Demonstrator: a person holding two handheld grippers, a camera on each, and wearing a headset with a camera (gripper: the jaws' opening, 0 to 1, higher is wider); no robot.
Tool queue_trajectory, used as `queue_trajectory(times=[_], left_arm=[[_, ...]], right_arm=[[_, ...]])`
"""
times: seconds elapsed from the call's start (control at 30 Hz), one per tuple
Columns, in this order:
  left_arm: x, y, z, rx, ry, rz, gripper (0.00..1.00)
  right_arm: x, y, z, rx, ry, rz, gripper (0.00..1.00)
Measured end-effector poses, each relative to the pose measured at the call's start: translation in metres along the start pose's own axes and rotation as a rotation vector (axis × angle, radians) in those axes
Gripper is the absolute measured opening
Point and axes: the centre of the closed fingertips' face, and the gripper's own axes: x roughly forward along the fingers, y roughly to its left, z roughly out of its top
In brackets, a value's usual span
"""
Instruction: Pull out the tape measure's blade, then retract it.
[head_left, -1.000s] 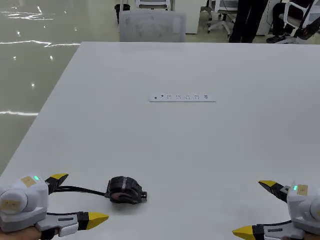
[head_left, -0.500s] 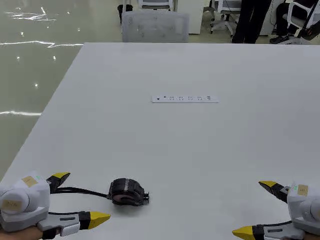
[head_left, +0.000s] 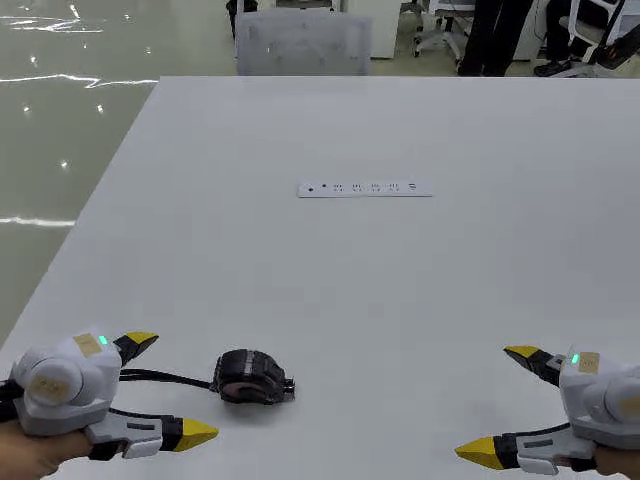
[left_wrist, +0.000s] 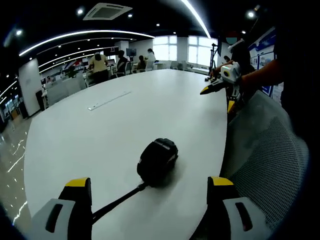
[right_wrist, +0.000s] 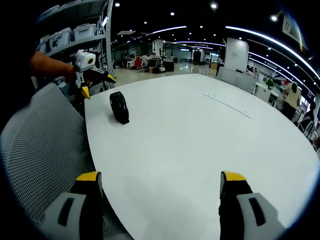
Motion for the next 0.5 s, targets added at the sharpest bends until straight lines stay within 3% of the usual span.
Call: queue_trajectory(times=[0.13,0.23,0.3,0.33,0.47,0.5], left_arm=[[0.005,0.004,0.001,0.010,0.026,-0.034,0.92],[0.006,0.000,0.002,0.018,0.046,-0.077,1.00],[0.008,0.000,0.005,0.027,0.049,-0.085,1.00],[0.009,0.000,0.006,0.042,0.052,-0.090,1.00],[0.014,-0.002,0.005,0.113,0.121,-0.121,1.00],[0.015,-0.004,0.008,0.164,0.120,-0.141,1.00]], right_arm=[[0.001,-0.001,0.008,-0.003,-0.012,0.005,0.98],[0.001,0.001,0.012,-0.033,-0.026,0.025,1.00],[0.002,0.000,0.005,-0.024,0.020,0.027,1.00],[0.002,0.000,0.005,-0.023,0.027,0.026,1.00],[0.004,-0.003,0.020,-0.047,-0.038,0.012,0.97],[0.005,-0.001,0.022,-0.046,-0.043,0.026,0.98]])
